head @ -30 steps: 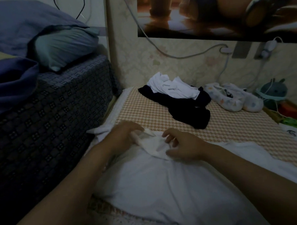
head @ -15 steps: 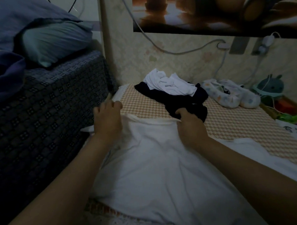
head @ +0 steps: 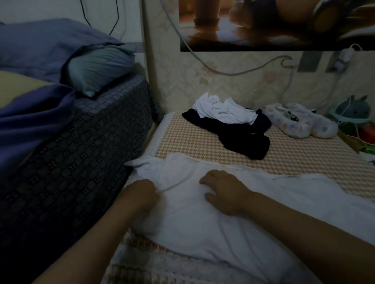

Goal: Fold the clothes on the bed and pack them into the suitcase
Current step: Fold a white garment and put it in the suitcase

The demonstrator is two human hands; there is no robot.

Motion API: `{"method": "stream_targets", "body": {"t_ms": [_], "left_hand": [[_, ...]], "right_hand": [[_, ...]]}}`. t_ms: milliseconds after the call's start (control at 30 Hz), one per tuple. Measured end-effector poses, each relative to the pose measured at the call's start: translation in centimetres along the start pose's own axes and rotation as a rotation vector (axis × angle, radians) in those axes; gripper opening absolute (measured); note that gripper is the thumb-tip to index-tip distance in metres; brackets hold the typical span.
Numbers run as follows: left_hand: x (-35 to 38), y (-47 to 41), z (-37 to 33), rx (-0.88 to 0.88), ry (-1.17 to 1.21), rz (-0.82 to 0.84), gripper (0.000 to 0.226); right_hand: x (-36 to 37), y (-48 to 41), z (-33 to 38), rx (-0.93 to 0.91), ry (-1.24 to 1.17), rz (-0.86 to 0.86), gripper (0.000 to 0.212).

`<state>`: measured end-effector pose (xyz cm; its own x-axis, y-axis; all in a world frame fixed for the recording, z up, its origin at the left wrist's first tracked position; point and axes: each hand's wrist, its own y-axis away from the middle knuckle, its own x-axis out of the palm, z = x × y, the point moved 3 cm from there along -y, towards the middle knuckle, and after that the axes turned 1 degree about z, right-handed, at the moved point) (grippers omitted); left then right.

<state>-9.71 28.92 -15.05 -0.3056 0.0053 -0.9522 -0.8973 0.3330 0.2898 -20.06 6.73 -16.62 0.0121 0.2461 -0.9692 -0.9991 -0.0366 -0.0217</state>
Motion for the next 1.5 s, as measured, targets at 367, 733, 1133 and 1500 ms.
{"method": "stream_targets", "body": {"t_ms": [367, 733, 1133, 1500], "left_hand": [[-1.7, 4.7, 2.6, -0.034, -0.025, -0.015, 0.037], [2.0, 5.6, -5.8, 0.806, 0.112, -0.378, 0.049], [5.3, 9.2, -14.6, 0.756, -0.202, -0.090, 0.109], [9.3, 17.0, -23.8, 1.203, -0.196, -0.005, 0.048]], "right_hand": [[0.6, 4.1, 2.0, 0.030, 0.070, 0.152, 0.068], [0.0, 8.9, 0.9, 0.096, -0.038, 0.020, 0.097], [-3.8, 23.0, -11.3, 0.832, 0.357, -0.047, 0.070], [-6.3, 27.4, -14.1, 0.648, 0.187, 0.048, 0.037]]}}
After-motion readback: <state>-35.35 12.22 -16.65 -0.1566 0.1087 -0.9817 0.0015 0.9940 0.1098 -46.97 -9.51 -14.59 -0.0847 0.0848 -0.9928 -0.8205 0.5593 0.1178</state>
